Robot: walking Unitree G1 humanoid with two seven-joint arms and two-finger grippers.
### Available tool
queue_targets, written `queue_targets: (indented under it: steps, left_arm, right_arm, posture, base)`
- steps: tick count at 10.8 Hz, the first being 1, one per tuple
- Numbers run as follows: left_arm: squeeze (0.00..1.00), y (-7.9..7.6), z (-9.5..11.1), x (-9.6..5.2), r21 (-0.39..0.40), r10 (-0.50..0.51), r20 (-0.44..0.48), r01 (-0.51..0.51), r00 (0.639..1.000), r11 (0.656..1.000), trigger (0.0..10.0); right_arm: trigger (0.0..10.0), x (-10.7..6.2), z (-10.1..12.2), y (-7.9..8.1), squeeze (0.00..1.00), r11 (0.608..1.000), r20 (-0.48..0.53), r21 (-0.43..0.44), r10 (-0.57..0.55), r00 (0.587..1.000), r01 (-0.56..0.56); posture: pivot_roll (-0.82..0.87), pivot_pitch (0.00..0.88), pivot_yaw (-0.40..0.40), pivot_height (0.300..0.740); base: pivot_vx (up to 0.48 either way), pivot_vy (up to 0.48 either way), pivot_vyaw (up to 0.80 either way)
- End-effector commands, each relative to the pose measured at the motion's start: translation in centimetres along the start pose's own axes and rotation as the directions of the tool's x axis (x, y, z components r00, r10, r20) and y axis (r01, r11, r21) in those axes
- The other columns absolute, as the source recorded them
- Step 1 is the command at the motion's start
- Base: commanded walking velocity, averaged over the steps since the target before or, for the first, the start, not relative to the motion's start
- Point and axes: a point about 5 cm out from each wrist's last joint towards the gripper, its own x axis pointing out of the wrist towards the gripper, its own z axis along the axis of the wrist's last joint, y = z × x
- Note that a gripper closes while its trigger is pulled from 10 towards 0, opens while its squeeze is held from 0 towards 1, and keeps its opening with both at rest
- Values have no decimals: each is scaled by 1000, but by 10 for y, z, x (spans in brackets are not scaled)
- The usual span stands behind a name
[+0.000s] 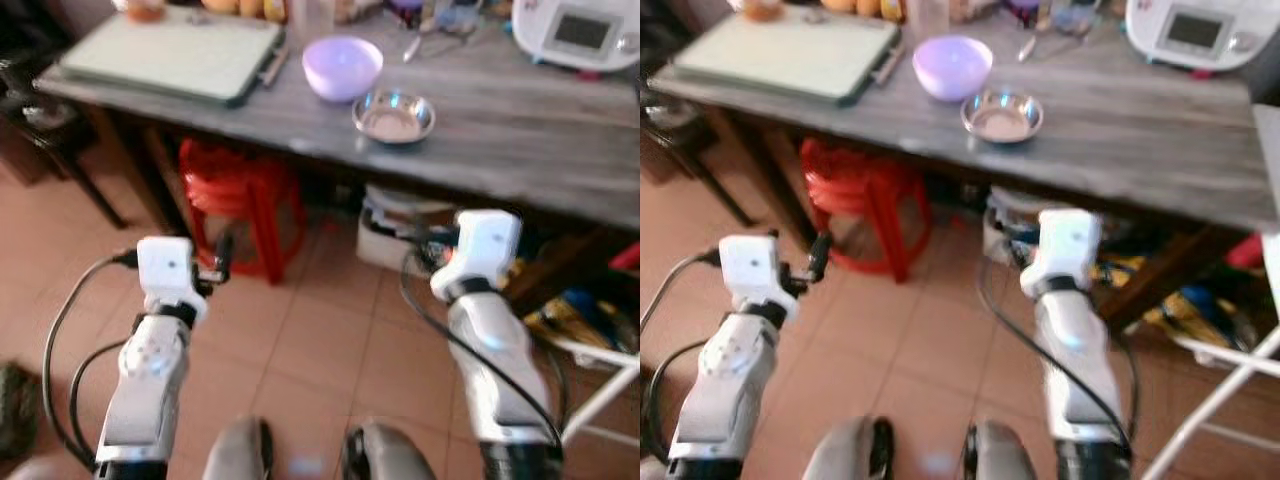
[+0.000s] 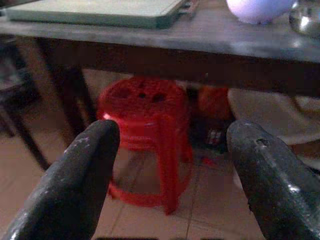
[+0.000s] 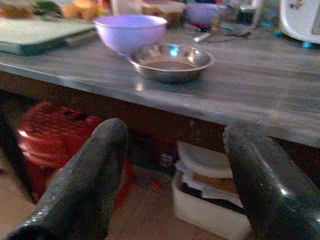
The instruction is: Setting the table
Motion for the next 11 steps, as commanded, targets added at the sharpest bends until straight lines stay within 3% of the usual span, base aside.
queue_targets:
  steps: [1, 2, 3, 5, 8, 10, 11]
  left_arm:
    - [0, -5, -5, -1, -9, -12, -21, 12, 1000, 1000, 10000]
    - [0, -11, -5, 1, -18, -27, -19, 27, 999, 999, 10000]
    - [0, -14, -4, 2, -24, -39, -15, 38, 999, 999, 10000]
    - [0, -16, -1, 6, -36, -48, -2, 48, 999, 998, 10000]
    - [0, -22, 10, 8, -77, -138, 60, 143, 989, 987, 10000]
    - [0, -26, 6, 3, -85, -152, 45, 155, 987, 984, 10000]
    - [0, -27, 6, 2, -89, -157, 46, 161, 987, 983, 10000]
  right_arm:
    - [10000, -2, -8, -8, 961, 1000, -29, -7, -28, 999, 28]
    - [10000, 1, -5, -7, 863, 1000, -11, -12, -16, 1000, 16]
    - [10000, 1, -4, -5, 0, 1000, -3, -17, -10, 1000, 10]
    - [10000, 4, -2, 0, 0, 1000, -1, -2, 7, 1000, -7]
    - [10000, 7, 1, 0, 0, 1000, 7, 4, 8, 1000, -8]
    - [10000, 5, -2, -1, 0, 1000, -8, 0, 11, 1000, -11]
    - [10000, 5, -1, -1, 0, 1000, -2, 5, 19, 1000, -19]
  posture:
    - [-49, 137, 11, 740]
    - [-49, 138, 10, 740]
    - [-51, 144, 7, 740]
    - [-59, 166, 10, 740]
    - [-56, 170, 7, 740]
    - [-62, 168, 12, 740]
    - [-64, 169, 10, 740]
  base:
    - [-274, 0, 0]
    - [-277, 0, 0]
    - [-259, 0, 0]
    - [0, 0, 0]
    - [0, 0, -800]
    - [0, -424, -800]
    - [0, -450, 0]
